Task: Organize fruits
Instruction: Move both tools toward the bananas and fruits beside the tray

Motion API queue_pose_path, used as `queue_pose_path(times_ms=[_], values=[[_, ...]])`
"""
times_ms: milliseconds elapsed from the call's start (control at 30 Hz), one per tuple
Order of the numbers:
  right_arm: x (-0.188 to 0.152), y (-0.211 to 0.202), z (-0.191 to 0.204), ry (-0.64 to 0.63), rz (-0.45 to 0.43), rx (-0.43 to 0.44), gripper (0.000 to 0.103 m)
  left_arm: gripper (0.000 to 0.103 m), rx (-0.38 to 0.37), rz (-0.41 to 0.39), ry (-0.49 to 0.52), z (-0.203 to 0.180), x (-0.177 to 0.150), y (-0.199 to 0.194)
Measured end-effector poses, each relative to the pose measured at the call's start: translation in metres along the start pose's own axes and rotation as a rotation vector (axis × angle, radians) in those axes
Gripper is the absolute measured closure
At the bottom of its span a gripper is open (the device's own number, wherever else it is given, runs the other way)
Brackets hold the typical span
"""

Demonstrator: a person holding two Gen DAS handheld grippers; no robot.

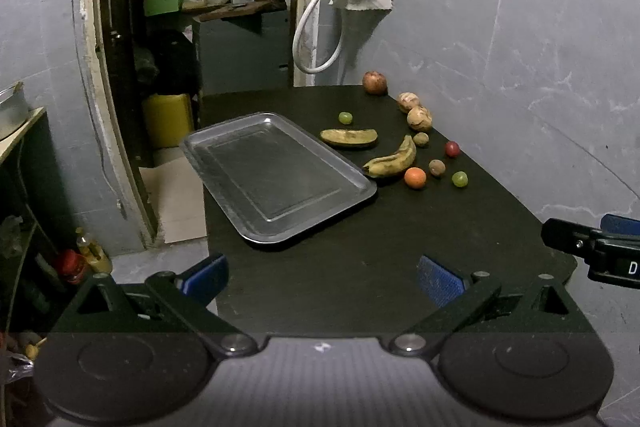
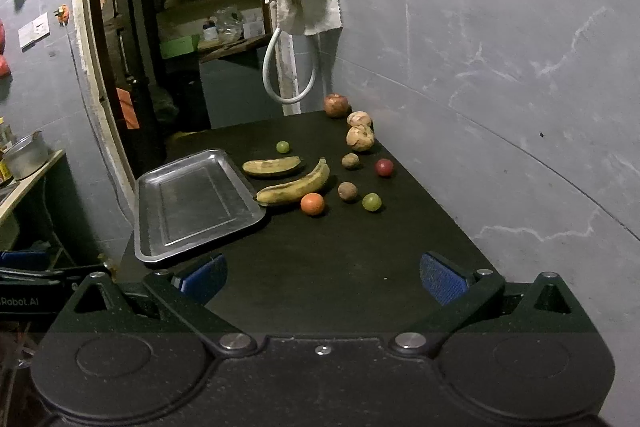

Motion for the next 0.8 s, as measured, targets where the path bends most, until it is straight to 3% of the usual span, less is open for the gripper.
queue_pose_path(times_ms=[400, 800], values=[[0.002, 0.006, -0.006, 0.009, 0.019, -0.008, 0.001, 0.0, -0.002, 0.019, 0.011, -0.007, 0.002, 0.008], [0.0, 0.028, -0.018, 0.024, 0.073, -0.017, 0.001, 0.0, -0.013, 0.125, 0.019, -0.013, 0.001, 0.041]])
Point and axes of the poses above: each gripper's, at about its wrist camera, not at the fingertips, and y roughly the way its jaws point, z to its left, x to its top, the point moved 2 cm from there along y, roughly the way its jaws point, and after that the axes turned 12 degrees about x, right-handed, at the moved point
